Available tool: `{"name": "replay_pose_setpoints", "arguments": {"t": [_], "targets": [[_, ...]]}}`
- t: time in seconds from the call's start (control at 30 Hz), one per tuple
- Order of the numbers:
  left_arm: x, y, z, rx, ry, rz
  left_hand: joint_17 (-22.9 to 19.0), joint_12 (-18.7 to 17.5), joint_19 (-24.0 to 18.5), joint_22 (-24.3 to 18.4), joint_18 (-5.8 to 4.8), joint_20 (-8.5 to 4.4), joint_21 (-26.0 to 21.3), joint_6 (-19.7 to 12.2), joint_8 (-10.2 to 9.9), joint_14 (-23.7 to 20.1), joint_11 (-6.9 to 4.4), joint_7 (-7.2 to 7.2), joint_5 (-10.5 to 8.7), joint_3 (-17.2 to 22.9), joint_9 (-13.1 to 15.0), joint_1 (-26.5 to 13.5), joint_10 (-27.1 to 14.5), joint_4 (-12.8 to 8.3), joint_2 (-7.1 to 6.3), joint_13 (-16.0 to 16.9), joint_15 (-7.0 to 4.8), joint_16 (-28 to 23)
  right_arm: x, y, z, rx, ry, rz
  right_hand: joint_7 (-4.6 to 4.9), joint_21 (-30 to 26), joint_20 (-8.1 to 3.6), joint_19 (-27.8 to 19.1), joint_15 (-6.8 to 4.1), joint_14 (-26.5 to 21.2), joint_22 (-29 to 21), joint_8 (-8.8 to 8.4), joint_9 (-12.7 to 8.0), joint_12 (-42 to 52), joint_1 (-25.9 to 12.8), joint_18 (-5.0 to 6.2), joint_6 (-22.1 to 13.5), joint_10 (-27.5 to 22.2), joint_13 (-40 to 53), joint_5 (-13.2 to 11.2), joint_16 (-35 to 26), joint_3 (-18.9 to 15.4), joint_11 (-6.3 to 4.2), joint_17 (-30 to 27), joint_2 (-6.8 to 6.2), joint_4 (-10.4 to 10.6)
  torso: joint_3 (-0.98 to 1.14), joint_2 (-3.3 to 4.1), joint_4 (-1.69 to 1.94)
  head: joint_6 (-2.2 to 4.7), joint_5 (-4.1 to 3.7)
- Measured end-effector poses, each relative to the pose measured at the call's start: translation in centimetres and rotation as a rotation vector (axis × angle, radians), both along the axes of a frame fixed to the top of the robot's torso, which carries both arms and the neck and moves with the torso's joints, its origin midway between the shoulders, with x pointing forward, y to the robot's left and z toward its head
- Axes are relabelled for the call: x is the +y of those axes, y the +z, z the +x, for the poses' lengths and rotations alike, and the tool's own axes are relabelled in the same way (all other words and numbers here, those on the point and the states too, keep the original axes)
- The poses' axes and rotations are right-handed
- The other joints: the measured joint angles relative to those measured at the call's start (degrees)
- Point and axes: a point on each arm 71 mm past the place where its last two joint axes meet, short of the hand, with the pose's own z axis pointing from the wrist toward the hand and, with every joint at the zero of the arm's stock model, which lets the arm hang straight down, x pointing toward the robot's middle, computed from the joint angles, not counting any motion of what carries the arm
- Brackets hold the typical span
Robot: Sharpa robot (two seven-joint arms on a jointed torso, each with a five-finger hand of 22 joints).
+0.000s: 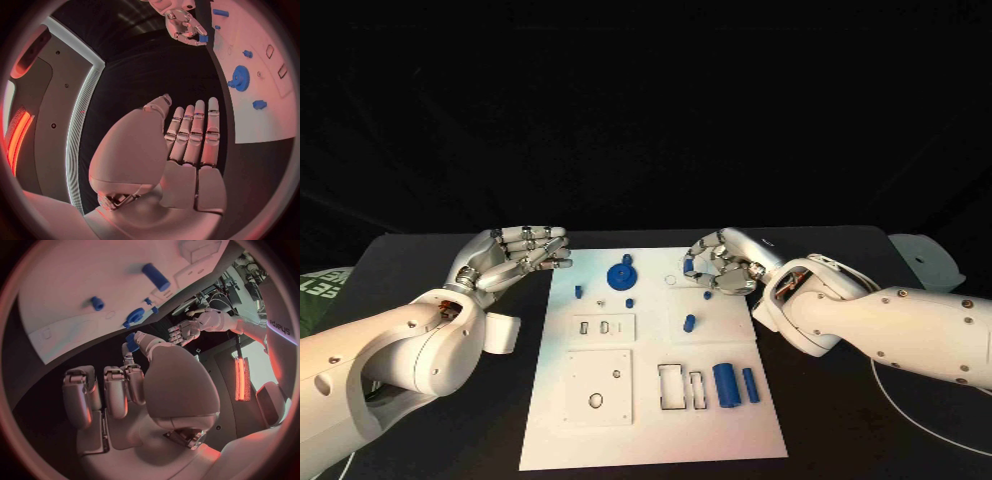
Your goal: Assemble the parts on the task board
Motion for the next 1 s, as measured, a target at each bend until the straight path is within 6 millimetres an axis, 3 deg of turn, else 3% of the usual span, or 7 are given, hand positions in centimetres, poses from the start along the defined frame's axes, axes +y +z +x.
{"name": "replay_pose_setpoints", "arguments": {"t": [0.27,0.47,0.67,0.73,1.0], "targets": [[-0.2,-0.3,0.5,0.004,0.006,0.004,0.06,0.00,0.00,-0.06,0.00,0.00,0.00,0.00,-0.24,0.00,0.00,0.00,0.00,-0.02,0.00,-0.30,0.00,0.02,-0.30,0.00,0.00,0.00,6.0,0.1,-1.0,-0.006,0.080,-0.017,-0.01,0.00,0.00,0.00,0.00,0.00,0.05,0.00,0.00,0.00,-0.35,0.00,0.00,0.00,0.00,0.00,0.00,0.01,0.00,0.00,-0.02,0.01,-0.18,-0.48,0.34,-0.66,0.73],[-0.1,-0.5,0.8,0.007,0.012,0.008,0.06,0.00,0.00,-0.06,0.00,0.00,0.00,0.00,-0.24,0.00,0.00,0.00,0.00,-0.02,0.00,-0.30,0.00,0.02,-0.30,0.00,0.00,0.00,8.8,-0.5,-1.2,0.010,0.109,-0.047,-0.20,0.00,0.01,0.00,0.00,0.00,0.04,0.00,0.00,0.00,-0.35,0.00,-0.21,0.00,-0.01,0.00,0.00,0.01,0.00,0.00,-0.02,0.01,-0.43,-0.90,0.49,-1.53,1.29],[-0.4,-0.6,0.9,0.010,0.010,0.009,0.06,0.00,0.00,-0.06,0.00,0.00,0.00,0.00,-0.24,0.00,0.00,0.00,0.00,-0.02,0.01,-0.57,0.00,0.02,-0.57,0.00,0.00,0.00,10.9,-1.5,-1.3,0.028,0.134,-0.097,-0.19,0.00,0.01,0.00,0.00,0.00,0.04,0.01,0.01,0.00,-0.53,0.00,-0.23,0.00,-0.01,-0.01,0.00,0.15,0.00,0.04,-0.21,0.15,-0.58,-1.18,0.55,-2.18,1.88],[-0.4,-0.6,0.9,0.011,0.010,0.009,0.11,0.00,0.00,-0.05,0.00,0.00,0.00,0.00,-0.24,0.00,0.00,0.00,0.00,-0.02,0.00,-0.61,0.00,0.02,-0.61,0.00,0.00,-0.22,11.3,-1.8,-1.4,0.032,0.139,-0.114,-0.20,0.00,0.01,0.00,0.00,0.00,0.04,0.88,0.01,0.00,-0.72,0.00,-0.24,0.00,-0.01,-0.02,0.00,0.16,0.00,0.04,-0.40,0.16,-0.59,-1.18,0.55,-2.27,2.07],[-0.3,-0.6,1.0,0.013,0.013,0.011,0.11,0.00,0.00,-0.05,0.00,0.00,0.00,0.00,-0.24,0.00,0.00,0.00,0.00,-0.02,0.01,-0.61,0.00,0.02,-0.61,0.00,0.00,-0.22,12.6,-3.3,-1.7,0.049,0.157,-0.171,-0.11,0.00,0.01,0.00,0.01,0.00,0.03,1.33,0.01,-0.01,-0.76,0.00,-0.53,0.00,-0.02,-0.04,0.00,0.16,0.00,0.04,-0.33,0.16,-0.55,-1.13,0.53,-2.62,2.59]]}}
